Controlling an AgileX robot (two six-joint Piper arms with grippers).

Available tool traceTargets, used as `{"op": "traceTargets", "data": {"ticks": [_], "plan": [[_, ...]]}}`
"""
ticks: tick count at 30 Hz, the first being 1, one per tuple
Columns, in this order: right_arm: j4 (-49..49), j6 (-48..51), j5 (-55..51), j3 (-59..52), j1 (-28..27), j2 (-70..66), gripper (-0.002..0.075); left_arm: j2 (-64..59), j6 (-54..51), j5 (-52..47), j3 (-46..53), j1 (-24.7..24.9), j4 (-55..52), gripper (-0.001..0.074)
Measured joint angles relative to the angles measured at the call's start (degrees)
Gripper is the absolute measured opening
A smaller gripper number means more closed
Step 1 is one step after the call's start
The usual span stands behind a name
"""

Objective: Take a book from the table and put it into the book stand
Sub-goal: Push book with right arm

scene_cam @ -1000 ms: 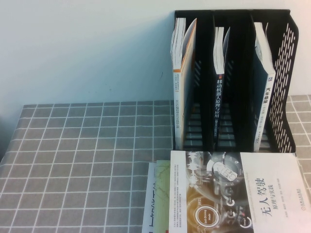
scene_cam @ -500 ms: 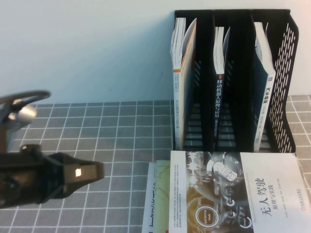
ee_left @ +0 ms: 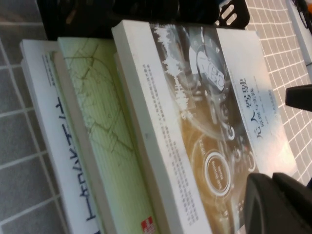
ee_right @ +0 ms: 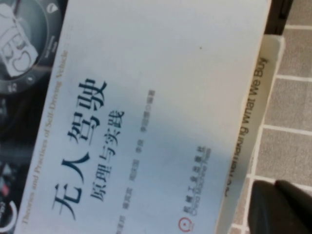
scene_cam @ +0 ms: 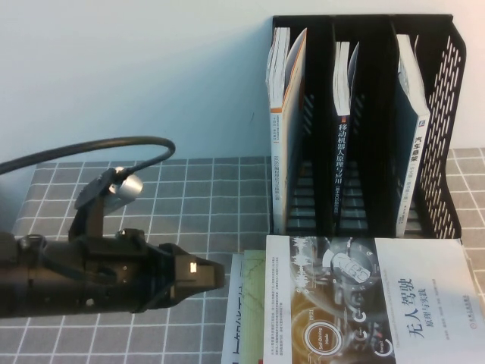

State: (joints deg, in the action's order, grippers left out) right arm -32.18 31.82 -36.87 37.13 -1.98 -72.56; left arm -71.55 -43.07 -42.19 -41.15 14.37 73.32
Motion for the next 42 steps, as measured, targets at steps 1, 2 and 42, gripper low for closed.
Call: {"op": "traceTargets", "data": {"ticks": [1,2,42], "plan": [[-0.5,0.6,0.1,0.0,0.0,-0.7,-0.0003,0.0,0.0,0.8,0.0,0.5,0.6,-0.0003],[-1.4,1.4,0.2,0.0,0.0,-1.3,-0.0003,0.0,0.0,1.2,0.0,0.8,1.3,-0.0003],[-13.5,3.6,6.7,0.5,14.3,-6.0,-0.0003,-18.3,-5.7,-22.2,-0.5,-14.1,9.2,0.0561]]}}
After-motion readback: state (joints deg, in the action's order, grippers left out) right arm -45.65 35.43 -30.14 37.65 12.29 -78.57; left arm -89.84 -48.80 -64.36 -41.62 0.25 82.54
